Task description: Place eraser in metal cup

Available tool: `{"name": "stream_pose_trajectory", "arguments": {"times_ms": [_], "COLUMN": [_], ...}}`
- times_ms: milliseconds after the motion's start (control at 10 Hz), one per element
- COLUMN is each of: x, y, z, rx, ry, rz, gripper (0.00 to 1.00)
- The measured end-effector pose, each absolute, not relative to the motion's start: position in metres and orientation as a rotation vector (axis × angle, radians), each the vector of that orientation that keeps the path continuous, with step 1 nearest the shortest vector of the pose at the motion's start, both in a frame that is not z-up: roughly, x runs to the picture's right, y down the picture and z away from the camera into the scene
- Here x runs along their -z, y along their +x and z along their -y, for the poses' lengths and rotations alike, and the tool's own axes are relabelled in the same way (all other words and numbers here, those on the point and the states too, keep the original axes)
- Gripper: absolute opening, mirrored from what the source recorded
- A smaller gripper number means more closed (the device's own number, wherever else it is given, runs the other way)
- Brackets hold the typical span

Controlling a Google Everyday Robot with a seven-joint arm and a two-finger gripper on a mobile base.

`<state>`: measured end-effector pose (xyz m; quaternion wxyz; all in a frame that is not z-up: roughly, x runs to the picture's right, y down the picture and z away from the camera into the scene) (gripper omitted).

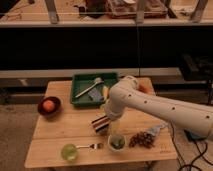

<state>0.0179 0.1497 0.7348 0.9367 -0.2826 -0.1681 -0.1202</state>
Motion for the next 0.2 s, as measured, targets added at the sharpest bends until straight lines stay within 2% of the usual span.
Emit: {"name": "stream_pose_trajectory", "arguments": {"times_ms": [200], "x": [-0.7411], "y": [0.0242], "z": [-0.1462], "rx": [0.232], "ry": [-0.572], "rz": [0.314], "gripper": [0.8]}}
